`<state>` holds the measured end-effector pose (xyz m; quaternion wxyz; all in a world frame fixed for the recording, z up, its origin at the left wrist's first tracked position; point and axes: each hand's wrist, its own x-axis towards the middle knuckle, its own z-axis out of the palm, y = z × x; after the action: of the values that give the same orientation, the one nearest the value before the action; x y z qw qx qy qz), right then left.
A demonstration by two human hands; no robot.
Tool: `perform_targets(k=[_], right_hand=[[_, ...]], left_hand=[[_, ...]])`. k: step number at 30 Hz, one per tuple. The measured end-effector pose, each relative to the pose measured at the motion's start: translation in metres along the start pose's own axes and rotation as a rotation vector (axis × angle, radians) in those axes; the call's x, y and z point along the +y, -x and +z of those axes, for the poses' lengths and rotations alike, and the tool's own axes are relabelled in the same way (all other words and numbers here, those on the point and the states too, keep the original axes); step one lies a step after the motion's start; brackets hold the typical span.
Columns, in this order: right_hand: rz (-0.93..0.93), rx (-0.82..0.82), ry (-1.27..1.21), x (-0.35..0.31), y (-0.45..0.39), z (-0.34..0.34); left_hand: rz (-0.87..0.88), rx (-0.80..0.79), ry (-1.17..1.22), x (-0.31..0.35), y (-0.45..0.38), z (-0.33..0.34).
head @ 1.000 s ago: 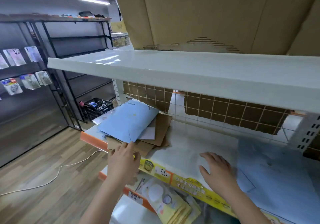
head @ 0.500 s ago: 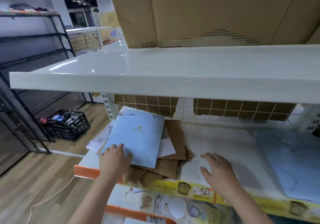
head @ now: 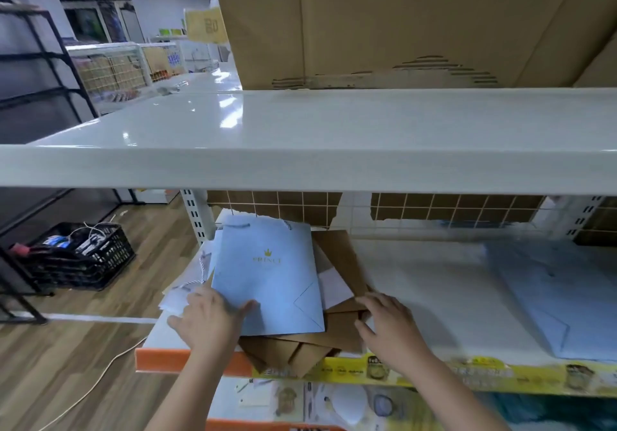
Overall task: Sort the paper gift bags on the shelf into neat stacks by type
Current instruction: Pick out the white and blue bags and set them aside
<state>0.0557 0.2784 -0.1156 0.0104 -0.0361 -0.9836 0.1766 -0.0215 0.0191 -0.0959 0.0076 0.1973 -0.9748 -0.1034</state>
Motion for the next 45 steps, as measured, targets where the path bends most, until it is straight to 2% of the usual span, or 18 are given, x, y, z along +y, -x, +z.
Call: perform_targets(k=[4,7,13,16,22,26,30,32,36,45], right_hand=[[0.033,-0.033,-0.064,-0.018,-0.015,0.005],[0.063,-0.029,-0.116,-0.032,-0.022,0.008],[0.158,-0.052,-0.083,-0.048,-0.043,0.024],[0.261,-0.047,-0.039,-0.055,-0.056,0.031],[0.411,-0.024,-0.148,-0.055,-0.073,0.025],[0.387,-0.002,-0.424,-0.048,-0.067,0.021],[0.453,0.087,-0.978,-0.032,-0.041,0.008],[0.438,0.144,-1.162,-0.017,-0.026,-0.003],[0.447,0.188,-1.332,0.015,0.0,-0.021],[0.543,0.39,-1.455,0.091,0.039,-0.042]], left_hand=[[0.03,-0.05,0.62,-0.021,-0.012,-0.007],[0.058,-0.069,0.954,-0.042,-0.016,-0.025],[0.032,-0.126,1.239,-0.099,-0.021,-0.044],[0.034,-0.109,1.232,-0.115,-0.018,-0.043],[0.026,-0.117,1.266,-0.121,-0.009,-0.038],[0.076,-0.122,1.347,-0.109,-0.008,-0.037],[0.107,-0.204,1.469,-0.087,-0.001,-0.033],[0.1,-0.275,1.542,-0.073,0.004,-0.028],[0.123,-0.315,1.59,-0.044,0.012,-0.021],[0.191,-0.368,1.605,0.011,0.042,-0.013]])
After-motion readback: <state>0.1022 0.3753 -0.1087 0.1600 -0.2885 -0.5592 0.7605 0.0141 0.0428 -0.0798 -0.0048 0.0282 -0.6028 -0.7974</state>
